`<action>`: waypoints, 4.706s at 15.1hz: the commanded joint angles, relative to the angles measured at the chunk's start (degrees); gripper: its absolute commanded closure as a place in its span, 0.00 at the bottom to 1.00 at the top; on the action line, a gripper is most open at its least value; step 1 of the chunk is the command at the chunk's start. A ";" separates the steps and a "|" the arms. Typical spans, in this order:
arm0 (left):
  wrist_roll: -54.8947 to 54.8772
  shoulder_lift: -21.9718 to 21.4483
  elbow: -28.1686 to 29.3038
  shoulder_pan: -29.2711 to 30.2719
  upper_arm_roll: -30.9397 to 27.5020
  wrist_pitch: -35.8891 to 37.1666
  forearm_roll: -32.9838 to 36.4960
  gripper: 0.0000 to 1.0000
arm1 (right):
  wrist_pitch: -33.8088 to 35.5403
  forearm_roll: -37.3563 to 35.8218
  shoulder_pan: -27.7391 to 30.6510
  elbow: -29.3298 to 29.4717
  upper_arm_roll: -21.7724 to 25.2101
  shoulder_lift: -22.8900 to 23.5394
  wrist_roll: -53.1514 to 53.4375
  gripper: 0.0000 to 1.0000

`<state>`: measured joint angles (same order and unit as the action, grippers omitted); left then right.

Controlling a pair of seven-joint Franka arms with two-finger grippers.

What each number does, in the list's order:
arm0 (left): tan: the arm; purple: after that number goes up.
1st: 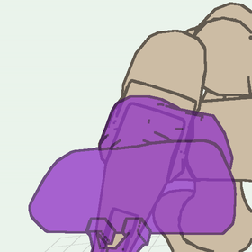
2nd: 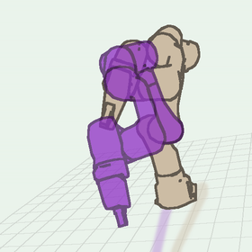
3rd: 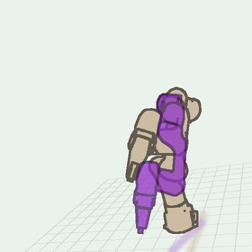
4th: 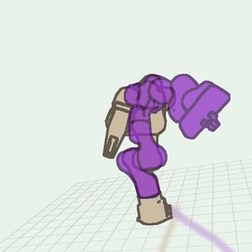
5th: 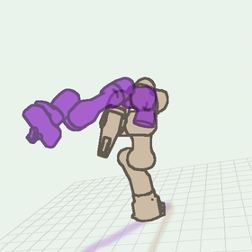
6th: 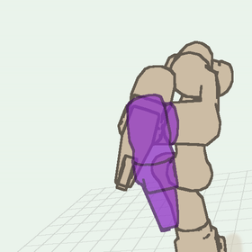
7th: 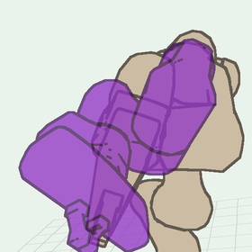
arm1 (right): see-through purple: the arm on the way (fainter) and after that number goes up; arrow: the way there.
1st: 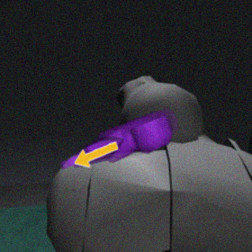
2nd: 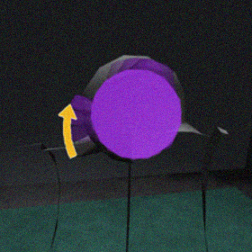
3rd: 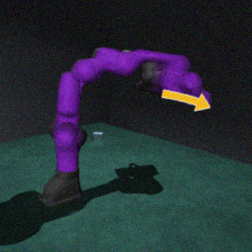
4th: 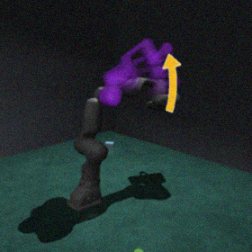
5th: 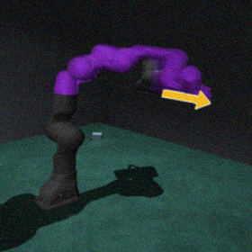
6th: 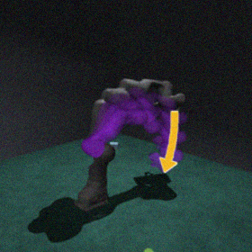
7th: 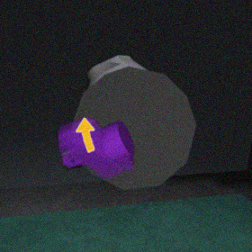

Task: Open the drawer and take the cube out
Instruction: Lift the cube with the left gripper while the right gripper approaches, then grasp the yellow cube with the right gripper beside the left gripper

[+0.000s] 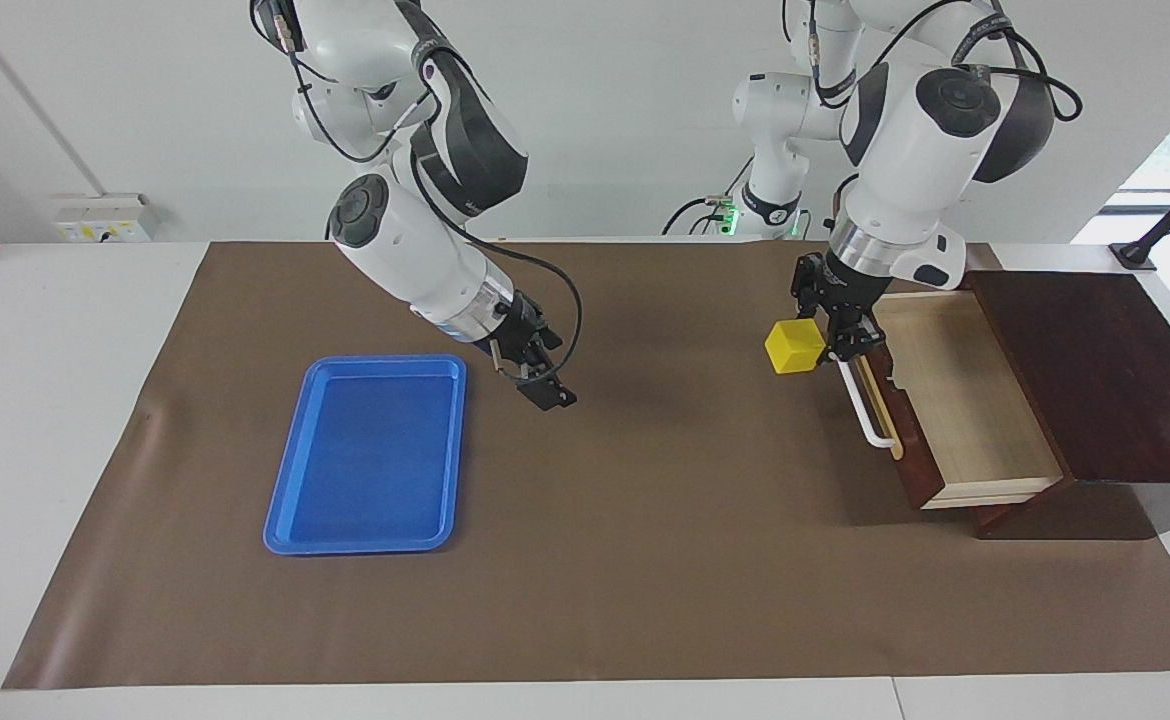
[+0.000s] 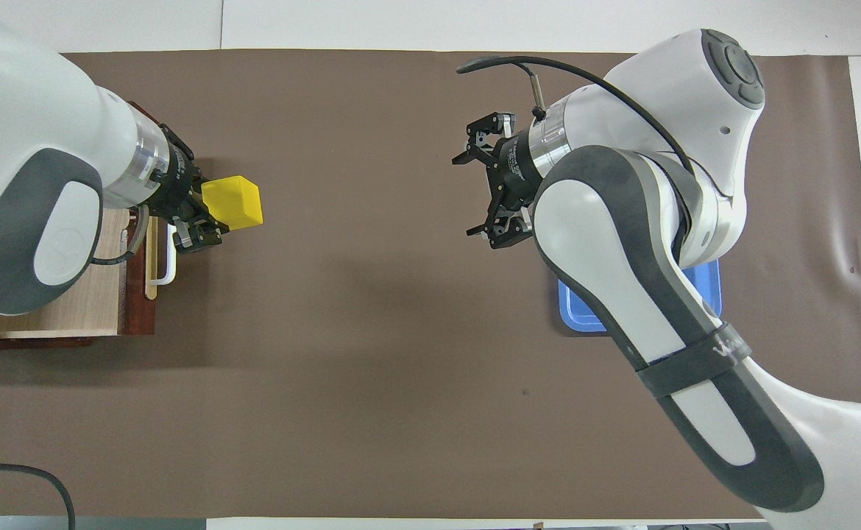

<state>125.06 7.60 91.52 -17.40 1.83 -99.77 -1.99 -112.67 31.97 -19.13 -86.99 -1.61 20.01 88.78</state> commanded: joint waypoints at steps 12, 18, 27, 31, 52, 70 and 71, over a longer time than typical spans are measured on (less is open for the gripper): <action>16.36 10.06 -8.10 -10.02 -1.12 -4.55 0.32 1.00 | -0.89 0.29 -3.10 0.50 -0.15 0.47 2.28 0.00; 15.13 10.07 -7.50 -12.83 -0.86 -5.87 2.08 1.00 | -2.47 -0.68 -5.13 0.68 0.03 1.88 2.54 0.00; 15.13 9.63 -6.26 -13.10 -0.86 -6.57 1.99 1.00 | 4.03 -5.08 -5.48 10.87 0.12 7.77 2.72 0.01; 15.13 9.63 -6.26 -13.10 -0.95 -6.49 1.99 1.00 | 4.47 -4.82 -5.39 13.84 0.12 9.51 4.38 0.02; 15.04 9.45 -5.91 -13.10 -0.86 -6.48 2.08 1.00 | 5.70 -4.90 -8.81 20.72 0.20 14.01 9.04 0.05; 12.68 9.36 -5.91 -13.01 -0.95 -5.52 2.08 0.00 | 2.80 -1.75 -6.71 20.54 0.12 13.31 7.29 1.00; 12.23 9.36 -5.91 -12.92 -1.04 -5.00 2.08 0.00 | 2.80 -1.65 -6.62 20.54 0.12 13.30 7.11 1.00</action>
<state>139.08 17.33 85.40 -30.28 1.17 -105.89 -0.77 -109.45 28.88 -26.83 -67.35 -1.07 33.09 97.16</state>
